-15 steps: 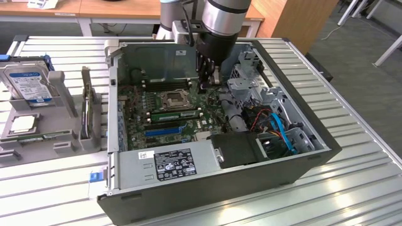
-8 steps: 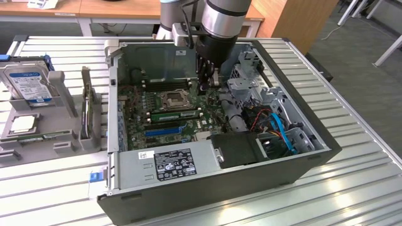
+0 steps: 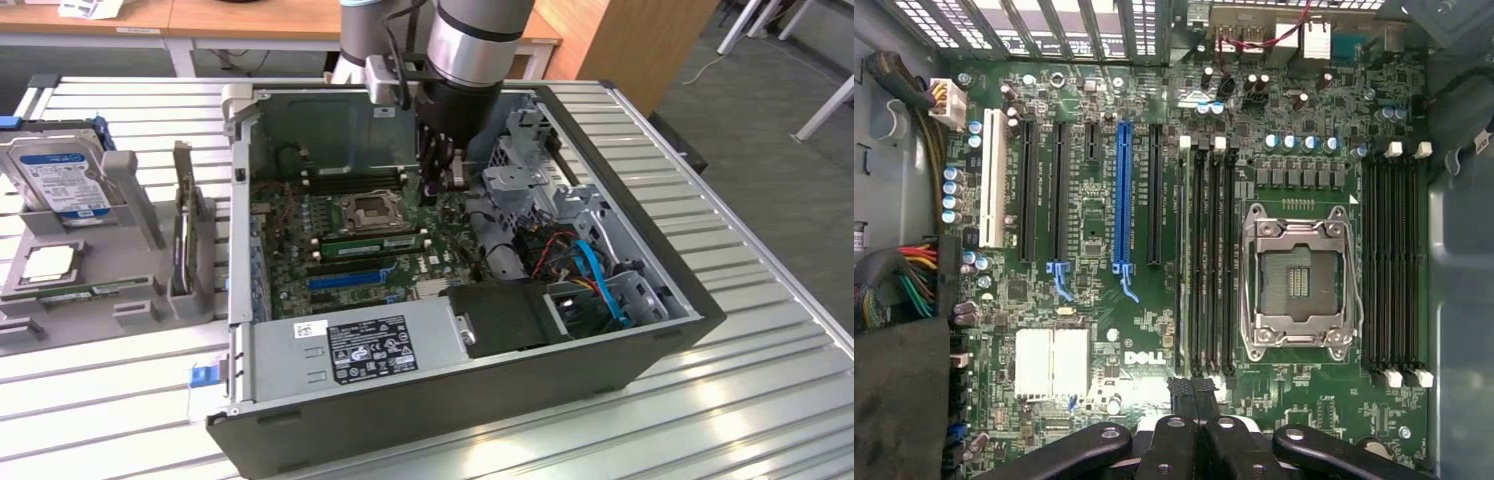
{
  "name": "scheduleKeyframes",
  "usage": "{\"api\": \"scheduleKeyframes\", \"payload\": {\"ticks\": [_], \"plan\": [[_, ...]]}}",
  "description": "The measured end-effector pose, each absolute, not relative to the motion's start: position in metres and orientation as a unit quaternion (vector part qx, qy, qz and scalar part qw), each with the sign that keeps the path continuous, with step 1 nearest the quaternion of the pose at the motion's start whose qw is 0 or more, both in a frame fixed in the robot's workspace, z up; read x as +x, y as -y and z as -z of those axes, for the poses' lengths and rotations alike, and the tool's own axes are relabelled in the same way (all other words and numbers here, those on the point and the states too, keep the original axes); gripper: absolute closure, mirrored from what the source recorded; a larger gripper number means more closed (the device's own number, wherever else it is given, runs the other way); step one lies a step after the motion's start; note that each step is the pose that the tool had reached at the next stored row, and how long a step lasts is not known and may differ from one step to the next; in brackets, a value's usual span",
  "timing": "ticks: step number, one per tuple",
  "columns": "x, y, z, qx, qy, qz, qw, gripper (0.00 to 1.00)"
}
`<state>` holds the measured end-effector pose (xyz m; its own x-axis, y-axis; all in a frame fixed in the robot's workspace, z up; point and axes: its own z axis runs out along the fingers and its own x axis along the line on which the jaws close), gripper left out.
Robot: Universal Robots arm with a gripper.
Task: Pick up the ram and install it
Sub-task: 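Press down the ram until it locks into place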
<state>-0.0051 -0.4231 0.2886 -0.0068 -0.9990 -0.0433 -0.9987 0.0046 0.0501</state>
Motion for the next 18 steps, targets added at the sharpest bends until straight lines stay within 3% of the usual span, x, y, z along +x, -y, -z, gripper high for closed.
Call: {"api": "scheduleKeyframes", "payload": {"ticks": [18], "plan": [[-0.005,0.423,-0.277,0.705,0.709,0.033,0.002,0.90]]}}
